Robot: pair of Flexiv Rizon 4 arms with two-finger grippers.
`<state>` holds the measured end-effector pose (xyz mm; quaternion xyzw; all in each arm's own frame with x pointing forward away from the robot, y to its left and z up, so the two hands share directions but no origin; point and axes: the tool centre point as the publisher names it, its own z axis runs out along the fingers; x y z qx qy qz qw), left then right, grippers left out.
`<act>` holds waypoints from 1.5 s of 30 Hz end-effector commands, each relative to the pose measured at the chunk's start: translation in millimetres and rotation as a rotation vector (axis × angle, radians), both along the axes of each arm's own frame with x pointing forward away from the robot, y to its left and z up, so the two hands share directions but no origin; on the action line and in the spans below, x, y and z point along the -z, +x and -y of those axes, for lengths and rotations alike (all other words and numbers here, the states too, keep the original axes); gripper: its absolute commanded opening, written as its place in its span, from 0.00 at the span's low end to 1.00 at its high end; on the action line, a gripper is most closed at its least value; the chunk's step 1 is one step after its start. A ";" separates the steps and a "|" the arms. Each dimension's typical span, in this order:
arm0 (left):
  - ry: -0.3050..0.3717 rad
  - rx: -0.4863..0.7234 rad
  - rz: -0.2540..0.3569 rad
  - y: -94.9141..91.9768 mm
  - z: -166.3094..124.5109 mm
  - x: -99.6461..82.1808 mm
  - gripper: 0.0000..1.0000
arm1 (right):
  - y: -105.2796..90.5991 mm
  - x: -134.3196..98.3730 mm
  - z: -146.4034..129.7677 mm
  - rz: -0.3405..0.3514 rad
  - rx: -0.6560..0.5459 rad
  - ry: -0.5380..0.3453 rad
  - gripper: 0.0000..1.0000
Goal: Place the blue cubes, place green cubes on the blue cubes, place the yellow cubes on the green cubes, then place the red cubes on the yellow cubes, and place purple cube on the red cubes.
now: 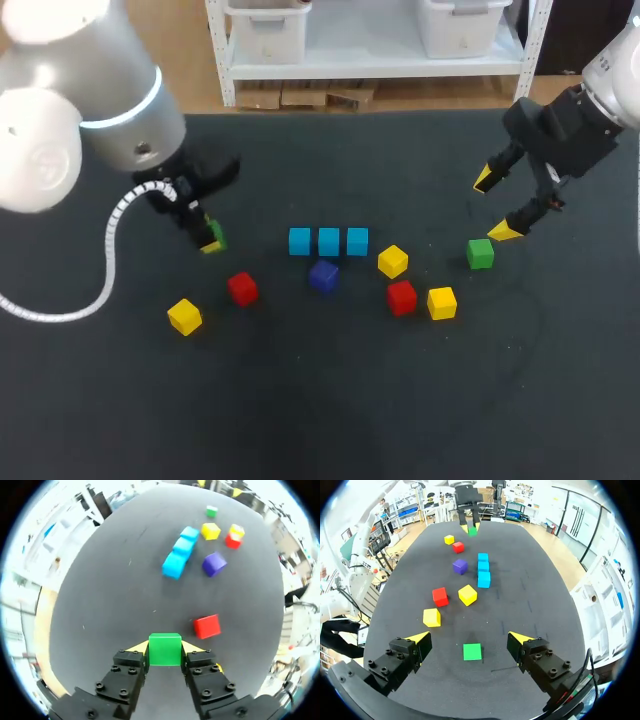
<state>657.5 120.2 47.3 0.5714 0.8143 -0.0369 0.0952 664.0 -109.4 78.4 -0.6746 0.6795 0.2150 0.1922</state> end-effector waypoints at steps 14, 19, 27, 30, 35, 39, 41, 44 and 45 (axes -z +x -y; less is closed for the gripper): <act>0.020 0.307 -0.010 22.9 69.4 -9.5 0.00 | -0.2 0.3 0.1 0.001 0.000 0.002 1.00; 0.019 0.343 -0.019 30.1 84.7 -6.4 0.00 | -0.2 0.3 0.1 0.001 0.000 0.002 1.00; -0.014 0.399 -0.034 41.0 115.2 2.1 0.00 | -0.2 0.3 0.1 0.001 0.000 0.002 1.00; -0.022 0.410 -0.040 43.6 123.4 6.7 0.00 | -0.2 0.3 0.1 0.001 0.000 0.002 1.00; -0.030 0.422 -0.053 45.8 130.0 12.2 0.00 | -0.2 0.3 0.1 0.001 0.000 0.002 1.00; -0.033 0.424 -0.061 46.8 131.8 16.2 0.00 | -0.2 0.3 0.1 0.001 0.000 0.002 1.00; -0.034 0.424 -0.064 46.9 132.1 16.8 0.00 | -0.2 0.3 0.1 0.001 0.000 0.002 1.00; -0.036 0.423 -0.065 47.2 132.5 17.6 0.00 | -0.2 0.3 0.1 0.001 0.000 0.002 1.00; -0.036 0.423 -0.065 47.5 132.6 18.1 0.00 | -0.2 0.3 0.1 0.001 0.000 0.002 1.00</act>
